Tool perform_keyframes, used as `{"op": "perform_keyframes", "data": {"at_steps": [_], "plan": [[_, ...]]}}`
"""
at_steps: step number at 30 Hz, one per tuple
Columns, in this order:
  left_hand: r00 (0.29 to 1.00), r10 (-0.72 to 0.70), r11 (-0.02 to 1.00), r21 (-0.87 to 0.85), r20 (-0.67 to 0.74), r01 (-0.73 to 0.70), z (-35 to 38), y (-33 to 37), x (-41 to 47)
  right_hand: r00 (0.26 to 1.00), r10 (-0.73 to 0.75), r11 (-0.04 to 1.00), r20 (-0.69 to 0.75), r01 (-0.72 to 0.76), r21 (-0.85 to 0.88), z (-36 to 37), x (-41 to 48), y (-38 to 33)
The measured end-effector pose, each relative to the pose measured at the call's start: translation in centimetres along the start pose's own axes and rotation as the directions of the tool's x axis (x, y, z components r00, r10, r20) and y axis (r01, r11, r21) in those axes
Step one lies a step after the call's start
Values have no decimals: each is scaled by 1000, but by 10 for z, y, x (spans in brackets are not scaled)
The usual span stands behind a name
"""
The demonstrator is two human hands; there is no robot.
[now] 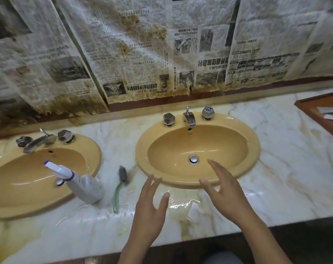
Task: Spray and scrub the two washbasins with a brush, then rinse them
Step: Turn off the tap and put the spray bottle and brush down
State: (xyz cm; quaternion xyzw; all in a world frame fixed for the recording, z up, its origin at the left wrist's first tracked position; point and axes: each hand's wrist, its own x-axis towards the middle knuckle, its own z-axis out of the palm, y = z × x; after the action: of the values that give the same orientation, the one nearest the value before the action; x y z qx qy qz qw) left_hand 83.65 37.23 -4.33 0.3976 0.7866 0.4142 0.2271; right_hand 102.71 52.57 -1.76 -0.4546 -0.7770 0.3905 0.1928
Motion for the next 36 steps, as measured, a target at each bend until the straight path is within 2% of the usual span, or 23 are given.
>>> {"op": "perform_keyframes", "data": {"at_steps": [6, 11, 16, 19, 22, 28, 32, 36], "plan": [[988, -102, 995, -29, -117, 100, -19, 2, -14, 1000, -8, 1000, 8, 8, 18, -20, -3, 0], [982, -97, 993, -82, -164, 85, -11, 23, -23, 1000, -2, 998, -20, 3, 64, -37, -2, 6], [984, -101, 994, -56, -149, 93, 1, 40, -29, 1000, -3, 995, 2, 3, 102, -40, -4, 15], [974, -111, 994, -27, -197, 107, -9, 43, -29, 999, -7, 993, 37, 3, 121, -36, -4, 18], [935, -162, 987, -30, -316, 161, -26, 37, -33, 995, -30, 993, 91, 19, 113, -26, -1, 16], [804, -325, 945, -194, -497, 262, -70, 0, -46, 982, -98, 992, 161, 84, 95, 10, 7, -8], [733, -422, 906, -287, -533, 312, -103, -32, -35, 976, -115, 992, 182, 105, 67, 53, 16, -37], [727, -459, 888, -279, -511, 364, -138, -70, -10, 973, -91, 995, 212, 96, -12, 114, 26, -76]]}}
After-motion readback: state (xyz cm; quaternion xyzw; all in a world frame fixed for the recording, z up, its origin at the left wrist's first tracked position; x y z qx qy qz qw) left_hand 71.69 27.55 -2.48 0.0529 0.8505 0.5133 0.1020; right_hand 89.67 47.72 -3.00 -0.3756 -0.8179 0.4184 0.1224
